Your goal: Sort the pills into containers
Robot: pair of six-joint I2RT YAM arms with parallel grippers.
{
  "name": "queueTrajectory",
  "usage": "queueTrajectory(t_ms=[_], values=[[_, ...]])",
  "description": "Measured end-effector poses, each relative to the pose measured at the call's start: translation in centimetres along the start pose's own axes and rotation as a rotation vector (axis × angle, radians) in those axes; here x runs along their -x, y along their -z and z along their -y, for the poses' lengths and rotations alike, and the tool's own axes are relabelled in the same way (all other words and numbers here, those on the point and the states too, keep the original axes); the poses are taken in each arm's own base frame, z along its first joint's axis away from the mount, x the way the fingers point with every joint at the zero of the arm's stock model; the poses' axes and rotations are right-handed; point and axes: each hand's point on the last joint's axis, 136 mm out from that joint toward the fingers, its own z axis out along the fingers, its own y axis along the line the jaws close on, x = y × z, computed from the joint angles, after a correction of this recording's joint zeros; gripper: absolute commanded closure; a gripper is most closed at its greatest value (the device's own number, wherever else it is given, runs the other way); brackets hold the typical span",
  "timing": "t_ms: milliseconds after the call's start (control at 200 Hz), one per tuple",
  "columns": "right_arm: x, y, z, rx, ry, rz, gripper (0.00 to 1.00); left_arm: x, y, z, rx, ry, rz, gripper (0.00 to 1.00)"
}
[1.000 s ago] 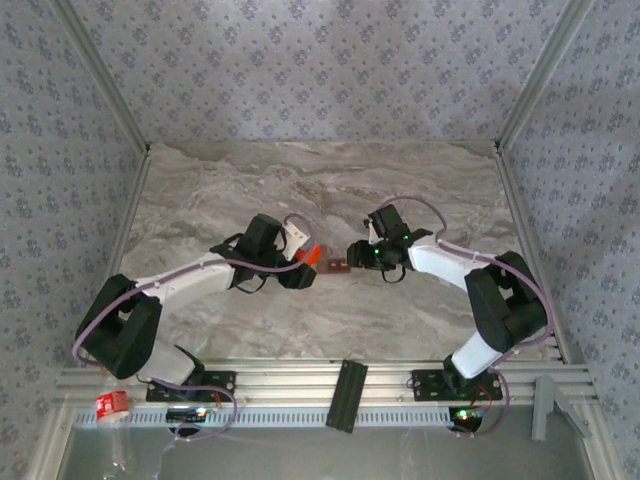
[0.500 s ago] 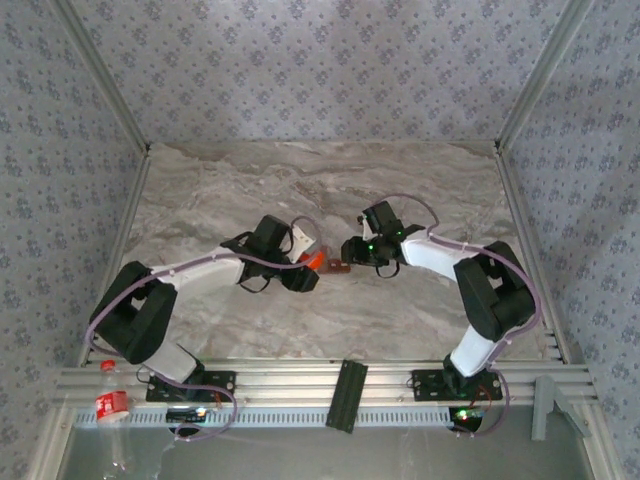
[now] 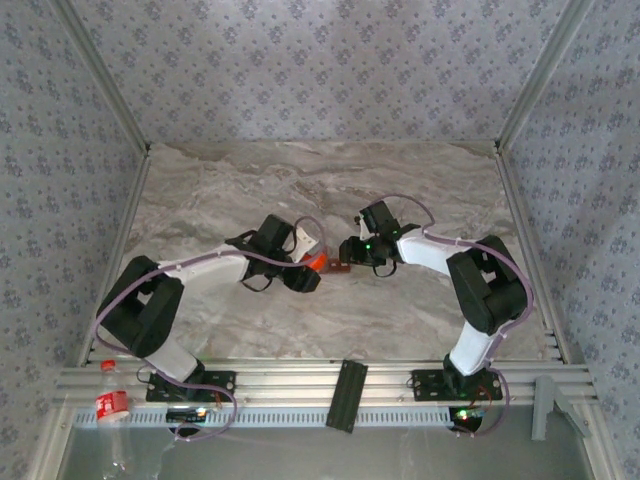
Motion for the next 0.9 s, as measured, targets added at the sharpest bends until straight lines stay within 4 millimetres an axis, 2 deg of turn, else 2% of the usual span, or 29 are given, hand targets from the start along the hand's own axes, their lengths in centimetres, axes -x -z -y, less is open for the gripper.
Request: queueTrajectory(t_ms=[370,605,899], values=[[0.0,0.0,-0.4,0.007,0.008,0.003,0.54,-0.5,-0.5,-0.1,-0.007,0.01,-0.022,1.0],[-1.1,0.1,-0.2,-0.043,0.032,-0.034,0.55,-0.5,-0.5,0.0,-0.014,0.01,-0.022,1.0],[-1.2,0.2,-0.7,-0.057,0.062,-0.039,0.57,-0.7,-0.5,0.1,-0.018,0.013,-0.035,1.0]])
